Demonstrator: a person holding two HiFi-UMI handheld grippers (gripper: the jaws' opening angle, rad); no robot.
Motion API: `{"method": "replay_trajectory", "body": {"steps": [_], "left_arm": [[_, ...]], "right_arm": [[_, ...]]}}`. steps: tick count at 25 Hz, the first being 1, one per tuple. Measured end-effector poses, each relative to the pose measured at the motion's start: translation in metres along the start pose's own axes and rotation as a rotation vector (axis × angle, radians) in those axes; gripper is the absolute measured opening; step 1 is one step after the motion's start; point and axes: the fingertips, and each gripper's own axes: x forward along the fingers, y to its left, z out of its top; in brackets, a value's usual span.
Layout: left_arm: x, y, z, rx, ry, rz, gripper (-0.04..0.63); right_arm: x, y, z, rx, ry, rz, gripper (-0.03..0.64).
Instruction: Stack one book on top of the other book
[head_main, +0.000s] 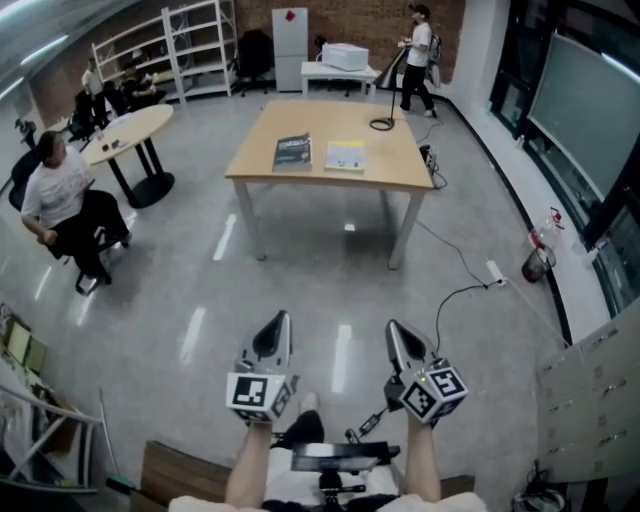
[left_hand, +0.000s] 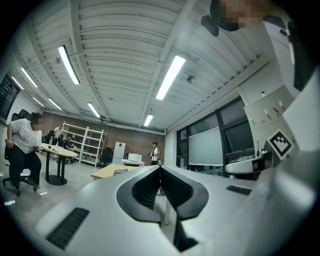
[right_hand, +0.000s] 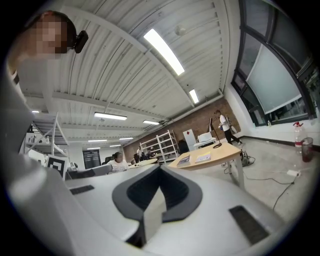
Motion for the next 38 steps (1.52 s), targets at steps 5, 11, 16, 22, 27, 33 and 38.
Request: {"method": "replay_trajectory", "body": {"steps": [5, 11, 16, 22, 27, 33, 38], "left_arm": [[0.056, 0.023, -0.017, 0.000, 0.020, -0.001, 0.008], [0.154, 0.086, -0.010, 0.005, 0.003, 0.014, 0.008], [0.240, 0.130, 0.004, 0.014, -0.032, -0.013, 0.008], [0.318, 0.154, 0.008, 0.018, -0.033, -0.034, 0.008], [0.377, 0.171, -0.014, 0.004, -0.011, -0.050, 0.008], [0.491, 0.189, -0.028, 0.012, -0.003, -0.048, 0.008], [0.585, 0.197, -0.032, -0.021, -0.008, -0.047, 0.008]], "right_arm": [[0.054, -0.033, -0.003, 0.016, 0.008, 0.004, -0.005], [0.158, -0.071, 0.015, 0.014, 0.007, 0.013, -0.005], [0.244, -0.100, 0.044, -0.015, -0.048, 0.017, -0.005], [0.309, -0.134, 0.064, -0.015, -0.066, 0.003, -0.004], [0.363, -0.177, 0.060, 0.002, -0.051, 0.001, -0.005], [0.448, -0.248, 0.082, -0.014, -0.052, 0.024, -0.004], [0.515, -0.314, 0.102, -0.013, -0.031, 0.031, -0.004]]}}
